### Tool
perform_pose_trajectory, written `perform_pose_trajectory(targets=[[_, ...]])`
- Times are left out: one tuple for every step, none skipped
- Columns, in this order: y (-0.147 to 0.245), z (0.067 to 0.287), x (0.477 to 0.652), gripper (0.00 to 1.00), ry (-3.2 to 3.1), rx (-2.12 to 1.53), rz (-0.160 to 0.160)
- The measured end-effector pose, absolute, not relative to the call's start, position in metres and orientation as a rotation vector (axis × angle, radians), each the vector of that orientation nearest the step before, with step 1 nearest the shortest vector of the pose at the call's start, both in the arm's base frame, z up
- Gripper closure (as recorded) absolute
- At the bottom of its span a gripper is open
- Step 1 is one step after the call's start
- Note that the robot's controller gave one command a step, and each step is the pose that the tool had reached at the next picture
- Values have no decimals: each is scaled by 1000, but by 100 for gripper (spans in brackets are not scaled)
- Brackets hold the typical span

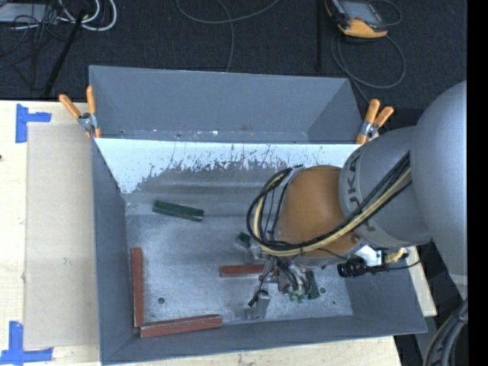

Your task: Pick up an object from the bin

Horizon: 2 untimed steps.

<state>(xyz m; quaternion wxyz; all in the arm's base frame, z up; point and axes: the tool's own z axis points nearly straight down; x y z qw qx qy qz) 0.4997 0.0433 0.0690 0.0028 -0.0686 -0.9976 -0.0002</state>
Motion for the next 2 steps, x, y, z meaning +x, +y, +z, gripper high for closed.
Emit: perform_pose_trajectory(targets=[[43, 69, 501, 100, -3131, -220, -1], [43, 113, 502, 100, -3136, -220, -2]])
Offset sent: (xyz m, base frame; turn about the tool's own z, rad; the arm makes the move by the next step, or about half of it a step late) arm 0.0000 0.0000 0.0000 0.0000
